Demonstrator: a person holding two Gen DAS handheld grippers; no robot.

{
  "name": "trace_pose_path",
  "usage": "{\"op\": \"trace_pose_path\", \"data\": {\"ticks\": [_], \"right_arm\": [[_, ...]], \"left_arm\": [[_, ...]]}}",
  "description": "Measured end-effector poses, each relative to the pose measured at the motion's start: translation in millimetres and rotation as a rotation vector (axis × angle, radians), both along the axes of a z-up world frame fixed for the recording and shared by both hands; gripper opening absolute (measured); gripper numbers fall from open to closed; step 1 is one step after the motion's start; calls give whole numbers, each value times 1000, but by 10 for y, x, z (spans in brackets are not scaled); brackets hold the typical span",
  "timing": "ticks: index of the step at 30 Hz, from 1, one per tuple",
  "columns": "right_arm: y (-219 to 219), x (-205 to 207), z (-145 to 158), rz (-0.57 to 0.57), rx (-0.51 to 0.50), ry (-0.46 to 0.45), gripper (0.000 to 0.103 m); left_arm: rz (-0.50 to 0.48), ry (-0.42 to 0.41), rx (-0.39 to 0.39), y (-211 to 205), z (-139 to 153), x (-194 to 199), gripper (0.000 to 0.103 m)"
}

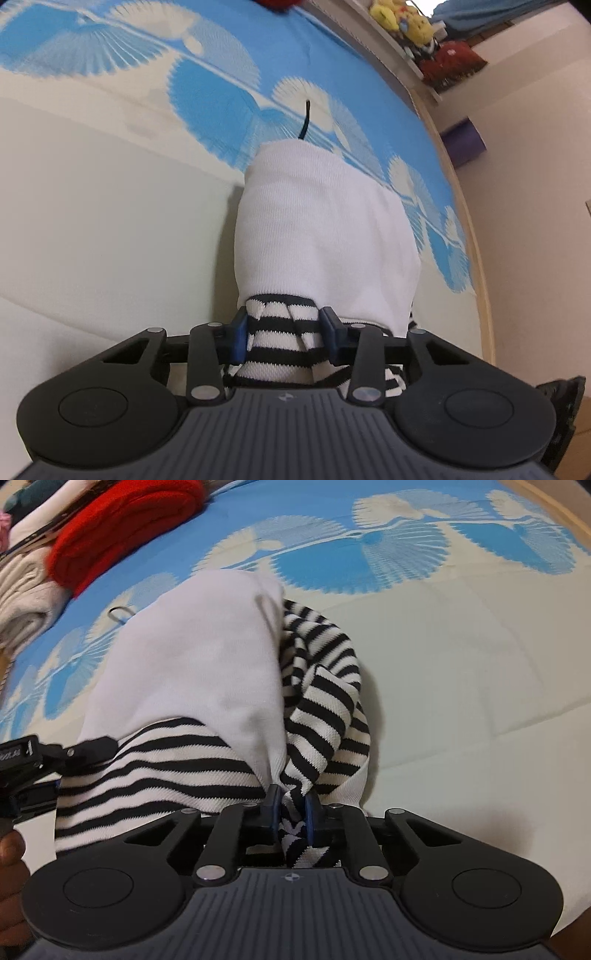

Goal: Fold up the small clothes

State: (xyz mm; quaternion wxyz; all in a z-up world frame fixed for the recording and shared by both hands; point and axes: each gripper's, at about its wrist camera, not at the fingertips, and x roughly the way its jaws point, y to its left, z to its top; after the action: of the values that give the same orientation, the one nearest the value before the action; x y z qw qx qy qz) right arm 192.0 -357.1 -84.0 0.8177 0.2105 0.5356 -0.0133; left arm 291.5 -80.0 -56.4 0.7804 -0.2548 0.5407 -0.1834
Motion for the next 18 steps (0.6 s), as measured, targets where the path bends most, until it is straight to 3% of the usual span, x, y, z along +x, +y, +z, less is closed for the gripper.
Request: {"op": "trace_pose_path", "data": {"ticks": [4, 8, 11, 18], "right_arm": [[273, 1, 76, 68, 45, -19, 3], [564, -28, 187, 147, 121, -58, 3], [703, -28, 187, 176, 93, -34, 3], [778, -71, 137, 187, -30, 8, 3]], "left_arm": [[43, -20, 68, 337, 180, -43, 43], [124, -11, 101, 748, 284, -107, 42], [175, 2, 135, 1010, 327, -150, 37], [203, -1, 155, 1311, 465, -307, 42]]}}
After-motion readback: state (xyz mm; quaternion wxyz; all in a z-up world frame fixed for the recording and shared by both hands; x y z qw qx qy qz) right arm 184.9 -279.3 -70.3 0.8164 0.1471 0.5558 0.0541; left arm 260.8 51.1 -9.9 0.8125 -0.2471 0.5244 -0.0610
